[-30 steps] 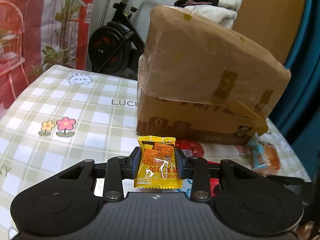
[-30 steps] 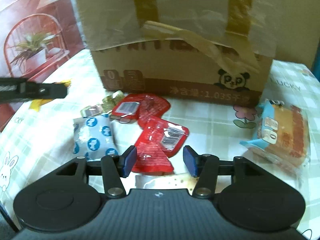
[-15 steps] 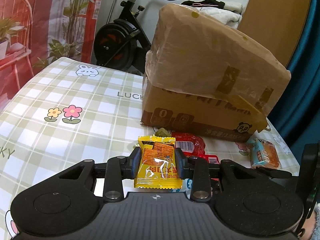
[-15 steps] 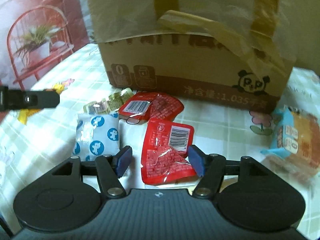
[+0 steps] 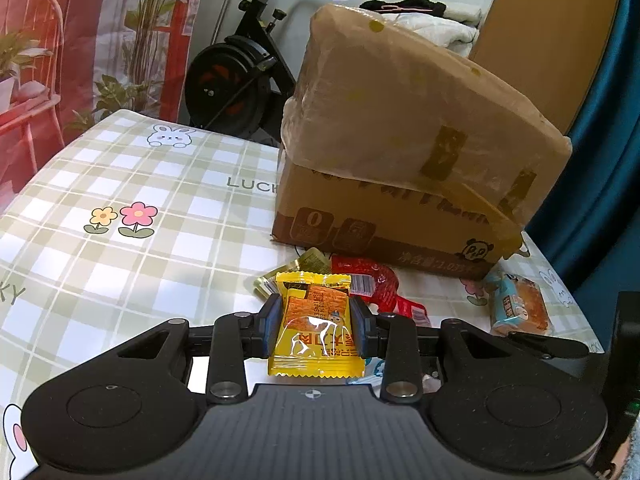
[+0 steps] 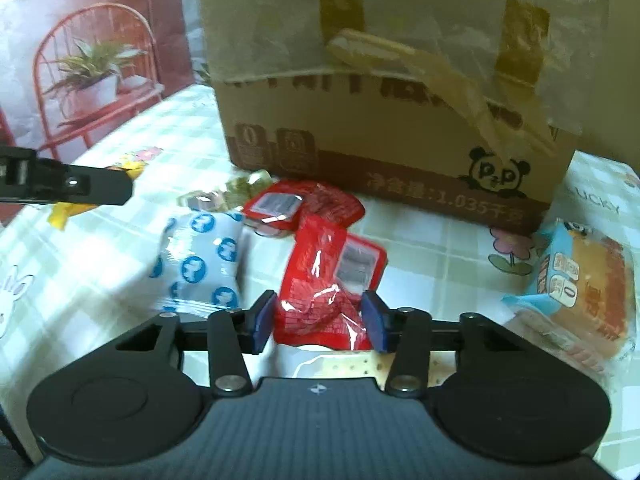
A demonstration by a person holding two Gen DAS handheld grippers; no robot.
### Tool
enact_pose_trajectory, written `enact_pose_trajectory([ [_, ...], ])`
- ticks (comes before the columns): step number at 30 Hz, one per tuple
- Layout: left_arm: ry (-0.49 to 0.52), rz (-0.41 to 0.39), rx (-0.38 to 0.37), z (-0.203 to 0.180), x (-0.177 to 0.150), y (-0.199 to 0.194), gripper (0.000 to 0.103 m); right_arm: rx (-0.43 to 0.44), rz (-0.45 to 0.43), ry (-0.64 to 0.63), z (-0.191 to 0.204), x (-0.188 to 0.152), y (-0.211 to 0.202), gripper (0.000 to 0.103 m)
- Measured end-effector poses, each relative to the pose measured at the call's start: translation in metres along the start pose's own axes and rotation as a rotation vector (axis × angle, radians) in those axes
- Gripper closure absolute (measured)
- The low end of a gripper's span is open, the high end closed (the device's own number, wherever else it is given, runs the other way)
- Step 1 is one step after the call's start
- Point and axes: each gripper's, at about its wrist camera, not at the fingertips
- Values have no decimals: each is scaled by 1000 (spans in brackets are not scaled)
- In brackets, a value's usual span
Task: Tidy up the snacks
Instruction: 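Lift the yellow packet and red packet off the table with both tools, then carry the yellow and red packets into the lined bin and release both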
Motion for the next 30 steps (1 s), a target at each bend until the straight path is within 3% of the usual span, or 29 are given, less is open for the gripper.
enact_pose_trajectory([
  [15, 65, -25, 8, -30, 3, -15, 65, 74, -76, 99, -19, 0, -38, 64],
  [24, 121, -59, 8, -47, 7, -27, 65, 90, -196, 61, -16, 2, -83, 64],
  [30, 186, -127, 10, -61, 34, -34, 65, 71, -311, 50, -24, 15, -114, 64],
])
Point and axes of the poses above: each gripper's, at about its wrist camera, not at the fingertips, and y roughly the way its jaws point, z to its left, x to its top, and after that the axes turned 13 degrees about -x, right-handed
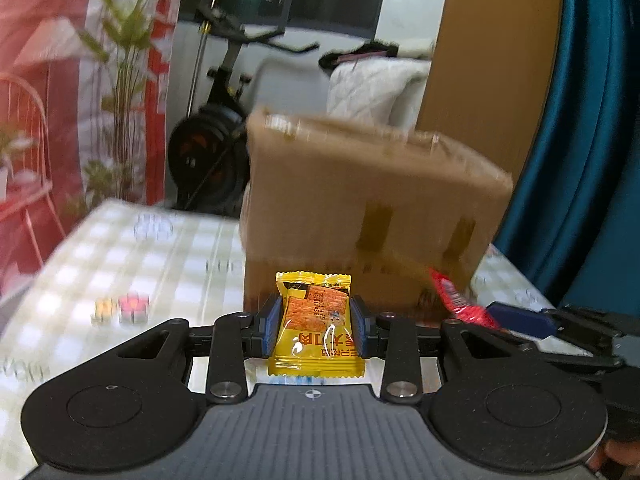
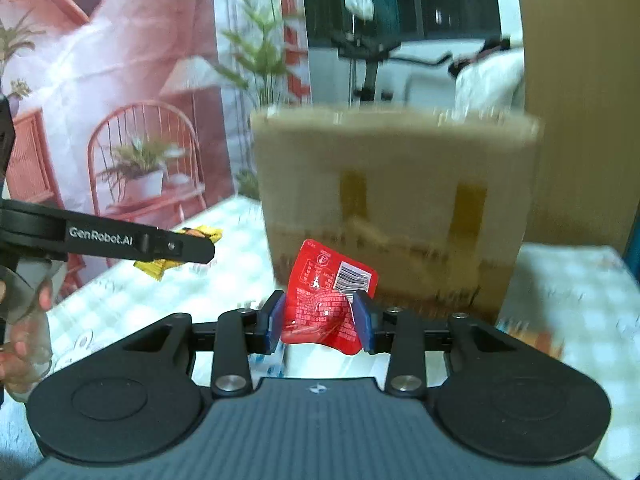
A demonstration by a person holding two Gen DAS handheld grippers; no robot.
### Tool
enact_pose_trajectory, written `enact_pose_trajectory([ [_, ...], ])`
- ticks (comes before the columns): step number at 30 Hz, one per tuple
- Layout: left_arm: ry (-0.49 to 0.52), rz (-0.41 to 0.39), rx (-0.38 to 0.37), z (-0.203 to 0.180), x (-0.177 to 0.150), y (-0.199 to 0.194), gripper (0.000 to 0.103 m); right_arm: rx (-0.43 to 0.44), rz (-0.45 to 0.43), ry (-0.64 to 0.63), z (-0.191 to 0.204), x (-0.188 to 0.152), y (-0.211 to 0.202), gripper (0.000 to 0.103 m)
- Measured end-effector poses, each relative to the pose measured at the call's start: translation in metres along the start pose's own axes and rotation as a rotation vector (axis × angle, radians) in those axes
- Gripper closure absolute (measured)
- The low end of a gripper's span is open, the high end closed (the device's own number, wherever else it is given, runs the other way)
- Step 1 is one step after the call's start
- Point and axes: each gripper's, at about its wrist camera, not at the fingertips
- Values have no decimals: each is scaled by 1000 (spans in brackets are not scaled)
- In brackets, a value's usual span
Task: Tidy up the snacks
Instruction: 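Carry the yellow and red packets into the lined bin and release both, then grasp the white-blue candy packet with the left tool while the right tool grasps another red packet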
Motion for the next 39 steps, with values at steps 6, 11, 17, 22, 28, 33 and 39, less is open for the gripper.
enact_pose_trajectory([
  [6, 74, -91, -6, -5, 49, 7, 65, -16, -127, -8, -16, 47, -6, 64],
  [11, 103, -137, -22, -7, 94, 28, 65, -38, -190, -15, -33, 91, 11, 64],
  [17, 141, -121, -17, -3, 137, 73, 65, -48, -184, -13, -50, 127, 55, 64],
  [22, 120, -70, 1, 13, 157, 114, 64, -35, -127, -7, -51, 140, 107, 64],
  [28, 80, -5, 4, 32, 156, 131, 50, -23, -57, 8, -48, 145, 146, 57],
  [33, 42, -6, -1, 46, 142, 105, 50, 16, -25, 75, -56, 144, 139, 56],
  [39, 36, 1, -3, 47, 127, 65, 50, 39, -25, 116, -61, 134, 101, 56],
])
Point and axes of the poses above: each gripper's, at about its wrist camera, not at the fingertips, and y roughly the way its jaws point, z to its left, x to its top, and after that the axes turned 13 degrees about -x, right-handed
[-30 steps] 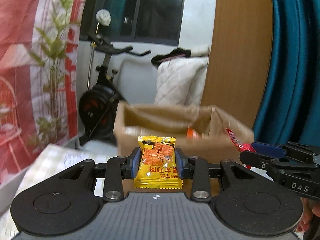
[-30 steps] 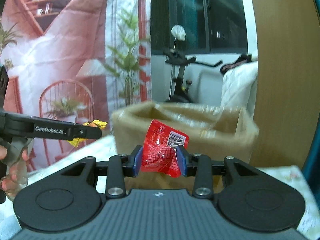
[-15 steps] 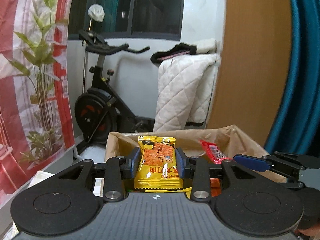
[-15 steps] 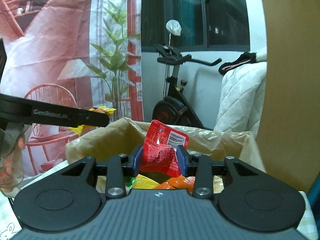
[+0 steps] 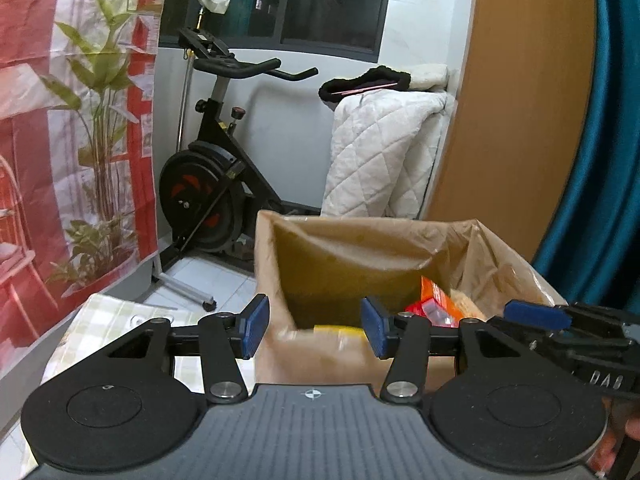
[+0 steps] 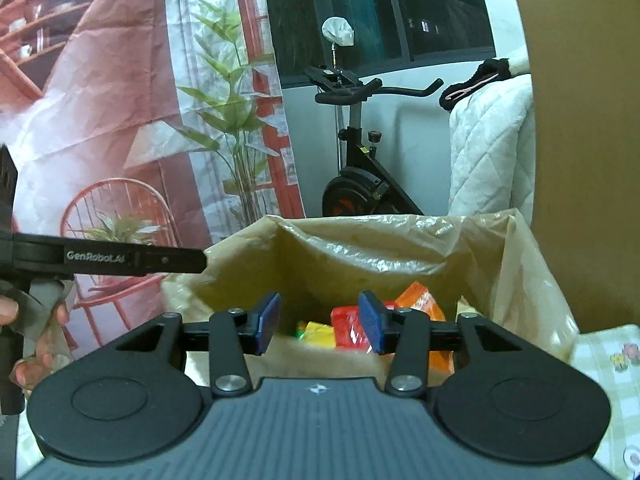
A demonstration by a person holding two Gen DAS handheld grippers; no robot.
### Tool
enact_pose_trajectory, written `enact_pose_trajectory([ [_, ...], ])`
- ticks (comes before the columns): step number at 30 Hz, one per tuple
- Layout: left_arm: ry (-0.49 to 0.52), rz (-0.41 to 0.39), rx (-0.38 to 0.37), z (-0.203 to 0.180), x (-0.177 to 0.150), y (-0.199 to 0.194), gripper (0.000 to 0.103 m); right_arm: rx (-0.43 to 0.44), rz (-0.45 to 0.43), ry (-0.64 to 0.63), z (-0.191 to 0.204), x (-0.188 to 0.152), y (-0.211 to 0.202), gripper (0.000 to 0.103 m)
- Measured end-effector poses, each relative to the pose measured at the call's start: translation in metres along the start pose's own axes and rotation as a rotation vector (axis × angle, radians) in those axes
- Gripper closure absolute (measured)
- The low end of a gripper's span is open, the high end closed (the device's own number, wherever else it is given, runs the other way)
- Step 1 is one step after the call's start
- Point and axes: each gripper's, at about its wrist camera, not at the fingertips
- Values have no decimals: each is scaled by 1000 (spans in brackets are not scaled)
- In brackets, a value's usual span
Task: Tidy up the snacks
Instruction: 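Grasp the white-blue candy packet with the left tool while the right tool grasps another red packet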
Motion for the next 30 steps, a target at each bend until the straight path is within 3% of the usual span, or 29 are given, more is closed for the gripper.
enact_pose_trajectory([
  [8, -27, 28, 4, -10, -38, -36, 49, -27, -9, 30, 2, -22, -42, 56],
  [14, -54, 128, -5, -15, -78, -29, 48, -40, -10, 59, 9, -55, -64, 56],
  [24, -179, 272, 33, -13, -151, 17, 41, -71, 167, 127, 3, -117, -44, 56],
  [30, -196, 326, 77, -19, -181, 37, 37, -78, 226, 113, 0, -138, -31, 56],
])
Point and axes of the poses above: each gripper's, at about its wrist camera, not at the fingertips, and y roughly the way its jaws point, z to its left, x to its top, and after that the axes turned 13 degrees about -x, right-handed
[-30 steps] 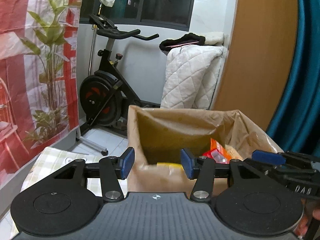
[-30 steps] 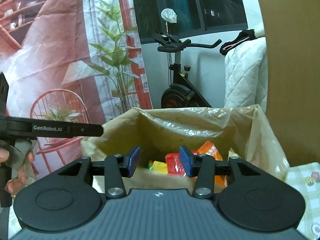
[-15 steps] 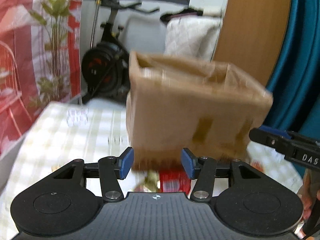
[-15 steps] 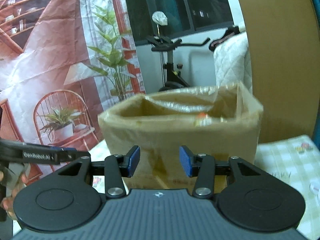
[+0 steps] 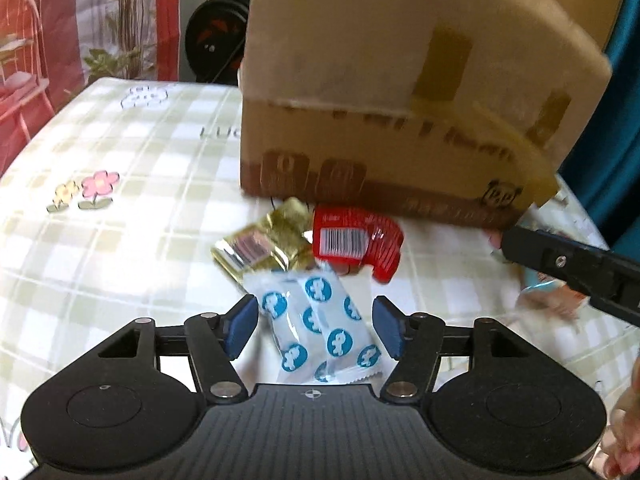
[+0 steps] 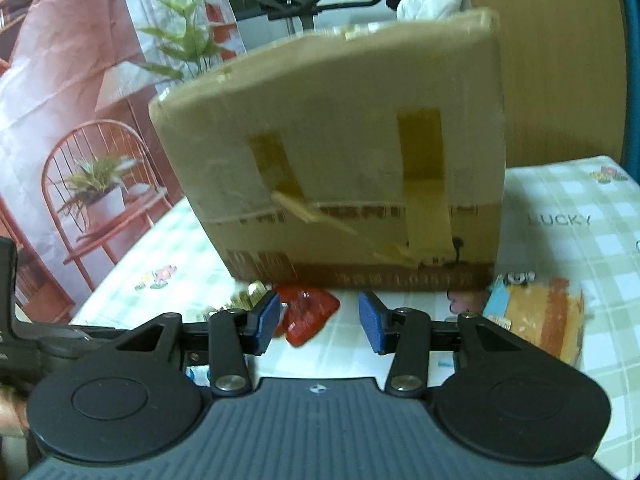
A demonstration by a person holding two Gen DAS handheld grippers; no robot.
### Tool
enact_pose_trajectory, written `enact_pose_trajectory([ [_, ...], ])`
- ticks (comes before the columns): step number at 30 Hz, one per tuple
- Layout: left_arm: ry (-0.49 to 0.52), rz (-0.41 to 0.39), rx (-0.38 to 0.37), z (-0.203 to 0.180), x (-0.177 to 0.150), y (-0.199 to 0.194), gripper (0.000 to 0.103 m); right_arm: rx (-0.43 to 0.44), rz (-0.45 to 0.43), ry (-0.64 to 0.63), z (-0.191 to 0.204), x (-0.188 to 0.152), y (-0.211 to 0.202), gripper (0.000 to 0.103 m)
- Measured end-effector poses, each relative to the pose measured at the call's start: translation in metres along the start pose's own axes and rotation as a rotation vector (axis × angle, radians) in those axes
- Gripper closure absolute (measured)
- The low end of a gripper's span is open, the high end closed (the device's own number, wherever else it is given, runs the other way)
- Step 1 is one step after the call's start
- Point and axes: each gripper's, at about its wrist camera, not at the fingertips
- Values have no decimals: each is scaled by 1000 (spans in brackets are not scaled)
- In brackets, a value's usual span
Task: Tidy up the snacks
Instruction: 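Grasp the white-blue candy packet with the left tool while the right tool grasps another red packet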
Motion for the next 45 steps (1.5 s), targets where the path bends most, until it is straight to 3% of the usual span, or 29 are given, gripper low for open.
enact_pose_trajectory([
  [4, 2, 32, 7, 1, -6, 11, 35, 1, 19, -4, -1, -6, 8, 56],
  [7, 56, 36, 29, -1, -10, 13, 37, 6, 32, -18, -3, -10, 12, 55],
  [8, 66, 34, 26, -3, -12, 13, 49, 10, 39, -26, -3, -10, 15, 55],
  [11, 47, 24, -1, 7, -14, 3, 56, 22, 52, -72, 0, -8, 22, 49],
  [17, 20, -33, -3, 25, -13, -32, 56, 70, 68, -206, 19, 2, 43, 40],
  [23, -33, -110, 41, 51, 3, -55, 56, 107, 79, -326, 41, 8, 79, 38],
  [32, -71, -146, 43, 65, 12, -56, 56, 97, 178, -291, 50, 11, 125, 34],
  [40, -80, -140, 15, 66, 6, -48, 56, 190, 306, -334, 51, 6, 103, 34],
  [45, -84, -142, 8, 65, 1, -50, 56, 144, 266, -420, 61, 5, 100, 30],
])
Point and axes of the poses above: each gripper's, at about its wrist camera, not at the fingertips, and y roughly the way its jaws point, z to its left, x to its top, and after that the axes turned 13 degrees about -x, right-handed
